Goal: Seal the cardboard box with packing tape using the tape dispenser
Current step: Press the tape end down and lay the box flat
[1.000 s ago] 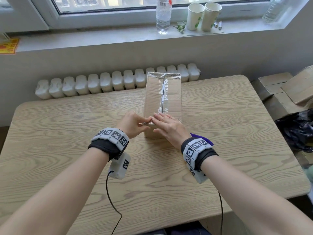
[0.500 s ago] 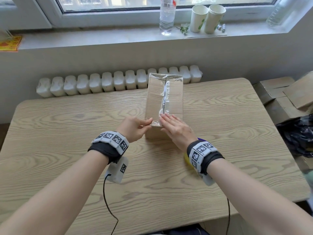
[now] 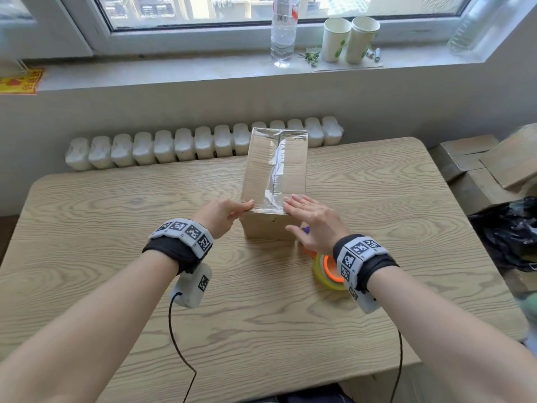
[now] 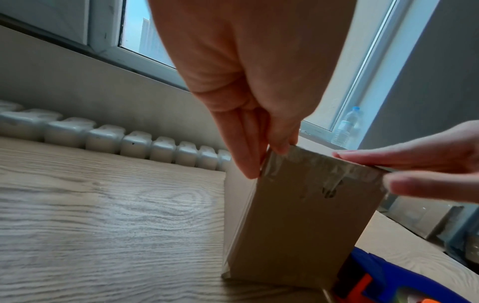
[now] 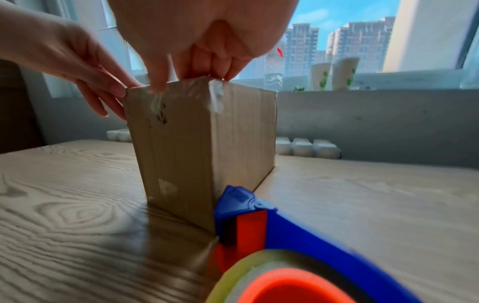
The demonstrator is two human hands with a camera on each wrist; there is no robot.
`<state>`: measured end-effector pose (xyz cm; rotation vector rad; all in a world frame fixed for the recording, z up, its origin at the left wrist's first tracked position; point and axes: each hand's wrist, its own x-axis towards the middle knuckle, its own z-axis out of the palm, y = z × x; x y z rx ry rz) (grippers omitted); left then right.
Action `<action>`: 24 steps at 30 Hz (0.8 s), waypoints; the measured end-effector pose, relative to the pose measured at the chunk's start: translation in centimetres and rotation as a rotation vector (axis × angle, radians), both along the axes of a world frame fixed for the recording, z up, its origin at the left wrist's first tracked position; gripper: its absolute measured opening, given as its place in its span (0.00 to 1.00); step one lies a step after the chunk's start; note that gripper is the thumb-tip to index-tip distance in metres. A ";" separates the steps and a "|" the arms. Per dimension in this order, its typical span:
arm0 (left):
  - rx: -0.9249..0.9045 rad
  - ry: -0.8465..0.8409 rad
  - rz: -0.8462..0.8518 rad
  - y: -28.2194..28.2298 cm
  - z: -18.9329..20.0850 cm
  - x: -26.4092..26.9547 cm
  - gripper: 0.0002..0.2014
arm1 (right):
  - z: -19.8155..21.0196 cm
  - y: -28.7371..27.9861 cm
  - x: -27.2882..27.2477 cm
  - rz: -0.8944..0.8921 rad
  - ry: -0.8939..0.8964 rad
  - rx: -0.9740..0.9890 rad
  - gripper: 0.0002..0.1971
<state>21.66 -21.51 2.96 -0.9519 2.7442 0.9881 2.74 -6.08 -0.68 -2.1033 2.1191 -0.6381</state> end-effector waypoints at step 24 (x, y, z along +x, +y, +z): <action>-0.318 -0.273 -0.046 4.3 -2.2 0.6 0.57 | 1.1 -3.0 4.5 0.044 0.102 0.381 0.36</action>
